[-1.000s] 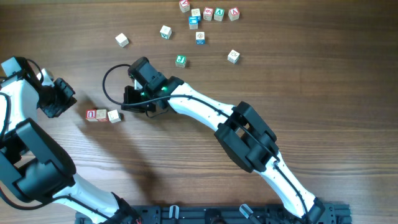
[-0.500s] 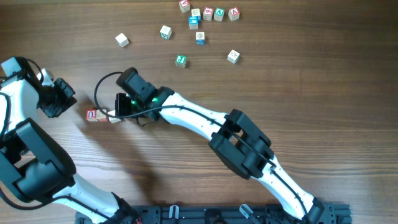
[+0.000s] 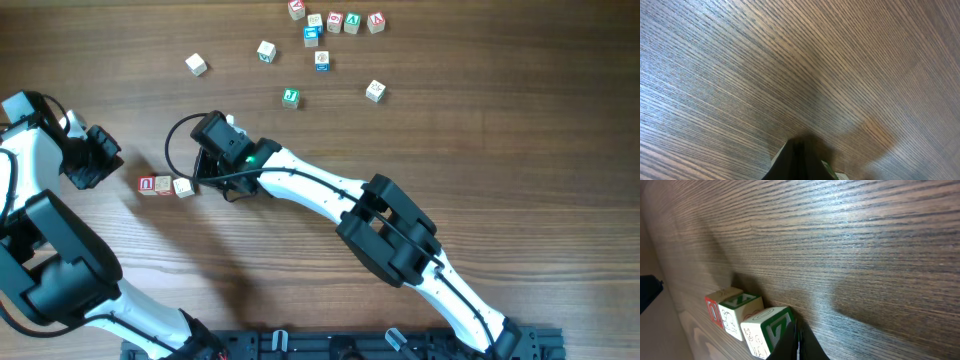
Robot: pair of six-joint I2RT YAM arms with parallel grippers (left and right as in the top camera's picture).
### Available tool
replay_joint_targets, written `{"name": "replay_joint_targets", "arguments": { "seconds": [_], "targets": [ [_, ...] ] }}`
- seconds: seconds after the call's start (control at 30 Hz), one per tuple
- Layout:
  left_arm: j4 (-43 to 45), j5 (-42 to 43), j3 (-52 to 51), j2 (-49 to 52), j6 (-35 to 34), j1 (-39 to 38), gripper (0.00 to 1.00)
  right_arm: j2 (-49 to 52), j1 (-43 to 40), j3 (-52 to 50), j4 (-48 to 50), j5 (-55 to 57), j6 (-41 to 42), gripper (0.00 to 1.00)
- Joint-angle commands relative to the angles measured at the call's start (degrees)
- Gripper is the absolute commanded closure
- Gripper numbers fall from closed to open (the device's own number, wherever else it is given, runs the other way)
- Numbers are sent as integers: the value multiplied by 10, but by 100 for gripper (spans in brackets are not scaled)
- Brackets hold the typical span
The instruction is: Form a horizontal line
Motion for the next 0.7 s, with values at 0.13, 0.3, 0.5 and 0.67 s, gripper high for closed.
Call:
{"name": "replay_joint_targets", "arguments": {
  "seconds": [0.13, 0.3, 0.5, 0.67],
  "targets": [
    [2, 7, 7, -5, 9, 3, 96, 18, 0, -3, 4, -13, 7, 95],
    [2, 7, 7, -5, 9, 3, 96, 30, 0, -3, 25, -40, 7, 95],
    [3, 7, 7, -5, 9, 3, 96, 34, 0, -3, 34, -56, 3, 95],
    [3, 7, 7, -5, 9, 3, 96, 34, 0, -3, 33, -60, 2, 95]
  ]
}}
